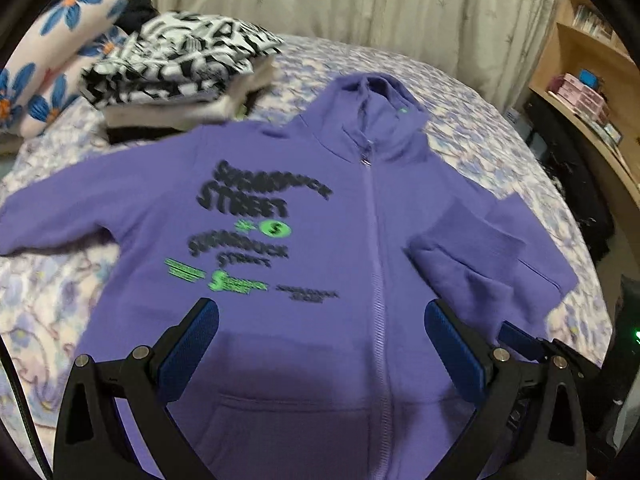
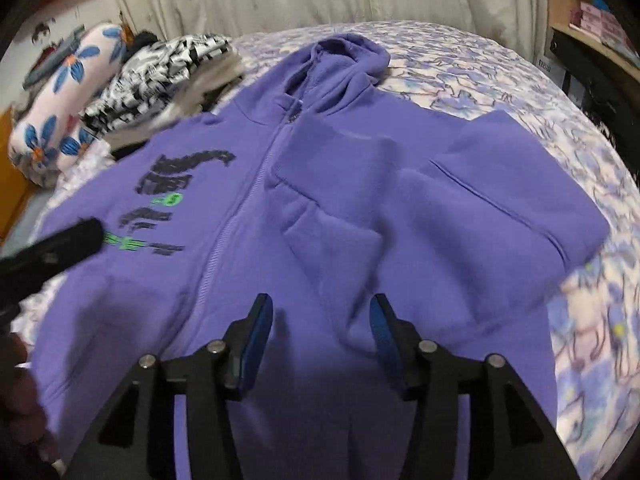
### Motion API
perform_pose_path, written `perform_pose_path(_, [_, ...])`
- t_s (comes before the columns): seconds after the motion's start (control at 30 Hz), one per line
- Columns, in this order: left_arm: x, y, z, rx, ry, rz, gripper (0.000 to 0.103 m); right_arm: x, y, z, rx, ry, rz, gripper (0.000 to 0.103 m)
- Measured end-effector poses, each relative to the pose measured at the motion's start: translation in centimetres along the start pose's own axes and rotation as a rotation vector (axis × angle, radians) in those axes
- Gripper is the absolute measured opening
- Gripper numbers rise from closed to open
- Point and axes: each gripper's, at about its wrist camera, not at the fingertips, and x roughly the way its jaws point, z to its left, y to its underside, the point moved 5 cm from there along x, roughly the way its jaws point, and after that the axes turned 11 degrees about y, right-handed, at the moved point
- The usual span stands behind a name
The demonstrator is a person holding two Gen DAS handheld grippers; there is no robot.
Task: Fold large clothes
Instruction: 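Fold the held sleeve across the hoodie body with the right tool, release, then grasp the folded sleeve cuff with the left tool and lay it along the body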
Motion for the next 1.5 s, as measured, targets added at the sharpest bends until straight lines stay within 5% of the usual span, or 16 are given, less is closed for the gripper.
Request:
perform_pose_path(0.27, [2.4, -0.8, -3.4, -0.037, 0.188, 0.085, 0.102, -1.6, 2.5, -2.3, 0.1, 0.011, -0.002, 0.052])
perform_pose_path(0.47, [3.1, -1.6, -8.4, 0.035, 0.186, 0.103, 0.102, -1.1, 4.1, -5.3, 0.221, -0.011, 0.024, 0.052])
perform_pose_path(0.73, [6.3, -1.0, -14.6, 0.174, 0.013, 0.165, 0.102, 0.0, 4.7, -6.8, 0.319, -0.081, 0.041, 0.052])
perform_pose_path(0.93, [9.6, -1.3, -15.0, 0.176, -0.161, 0.181, 0.102, 0.2, 5.1, -6.7, 0.321, -0.086, 0.025, 0.052])
perform_pose_path(1.0, [10.3, -1.3, -14.7, 0.159, -0.163, 0.194, 0.092, 0.3, 5.1, -6.6, 0.312, -0.08, 0.023, 0.052])
perform_pose_path(1.07, [11.0, -1.3, -14.4, 0.156, -0.131, 0.235, 0.037, 0.4, 5.2, -6.6, 0.307, -0.076, 0.022, 0.052])
perform_pose_path(1.1, [11.3, -1.3, -14.3, 0.144, -0.089, 0.266, 0.024, 0.4, 5.2, -6.5, 0.305, -0.075, 0.021, 0.052])
perform_pose_path(1.23, [10.2, -3.0, -14.7, 0.202, -0.042, 0.231, 0.018, 0.6, 5.2, -6.5, 0.298, -0.069, 0.019, 0.052])
perform_pose_path(1.5, [2.3, -12.0, -14.2, 0.412, -0.052, -0.092, 0.017, 0.7, 5.2, -6.1, 0.28, -0.045, 0.017, 0.052])
